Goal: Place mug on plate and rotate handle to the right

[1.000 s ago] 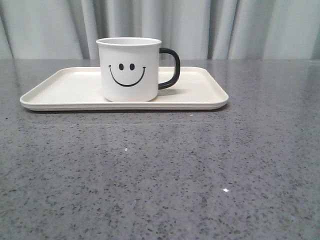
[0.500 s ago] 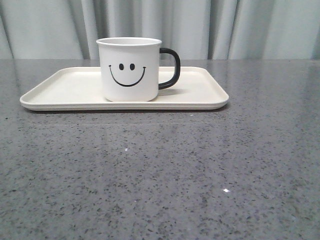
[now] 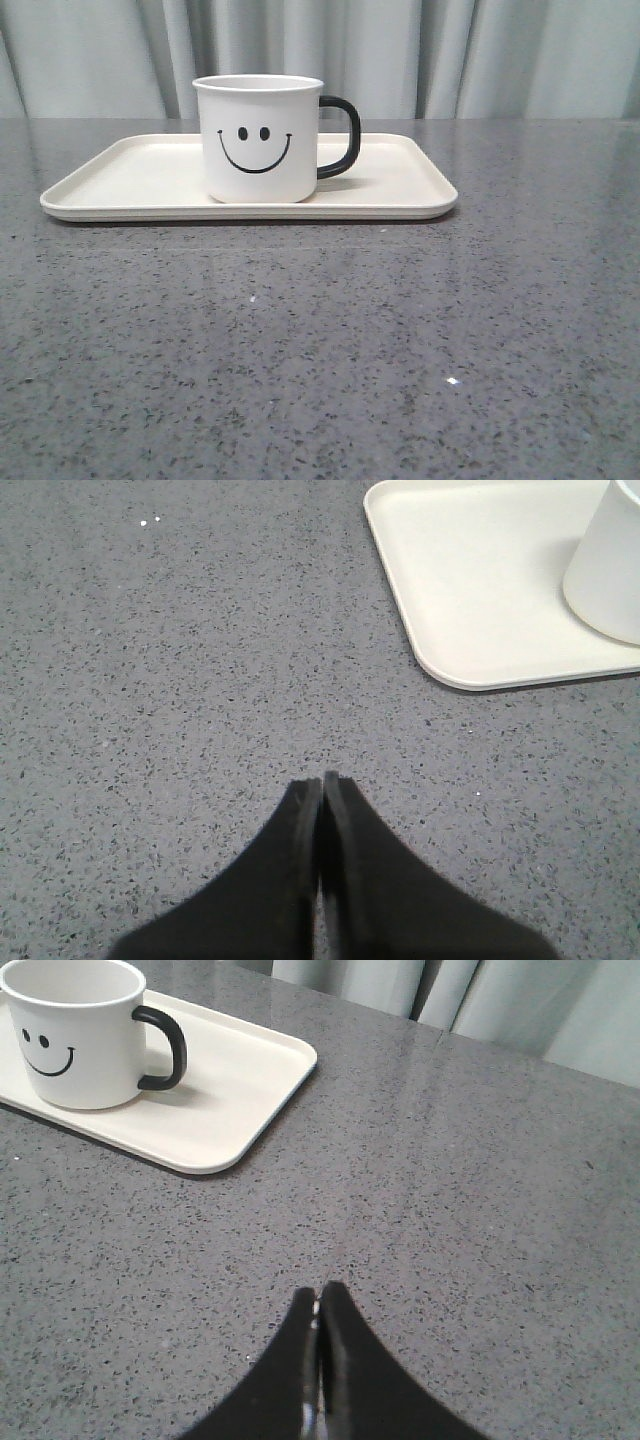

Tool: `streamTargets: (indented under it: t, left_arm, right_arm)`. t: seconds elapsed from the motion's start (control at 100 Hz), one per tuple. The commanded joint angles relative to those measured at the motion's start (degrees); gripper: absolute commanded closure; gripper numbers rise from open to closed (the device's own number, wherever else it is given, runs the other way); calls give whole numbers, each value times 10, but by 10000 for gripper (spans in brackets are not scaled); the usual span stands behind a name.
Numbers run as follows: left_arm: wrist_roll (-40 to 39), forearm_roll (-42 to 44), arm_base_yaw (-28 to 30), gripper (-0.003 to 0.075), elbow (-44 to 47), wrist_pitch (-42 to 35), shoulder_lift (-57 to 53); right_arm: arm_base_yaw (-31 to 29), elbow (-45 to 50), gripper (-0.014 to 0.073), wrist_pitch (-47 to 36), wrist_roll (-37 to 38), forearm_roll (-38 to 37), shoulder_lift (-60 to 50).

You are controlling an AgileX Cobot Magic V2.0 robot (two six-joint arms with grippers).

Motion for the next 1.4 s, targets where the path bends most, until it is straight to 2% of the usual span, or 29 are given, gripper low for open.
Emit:
streamTargets:
  t: [0.0,0.72,0.88,1.05,1.15,1.39]
  left_arm:
    - [-3,1,0,740,-17,-43,2]
    - [-3,1,0,740,0,-45,-8]
    - [-3,8,0,740,58,-130,-62]
    - [-3,8,0,740,169,-265,-149]
    - [-3,8,0,740,236,-319,-204]
    - [-3,8,0,740,324,-341,-307]
  right_arm:
    - [-3,-15,659,-49,3,-9,4]
    - [-3,-15,659,-49,3,-9,4]
    - [-3,-15,659,-49,3,-9,4]
    - [-3,-15,659,-49,3,-9,4]
    - [-3,-15,659,-49,3,-9,4]
    - [-3,-15,659,-49,3,-9,4]
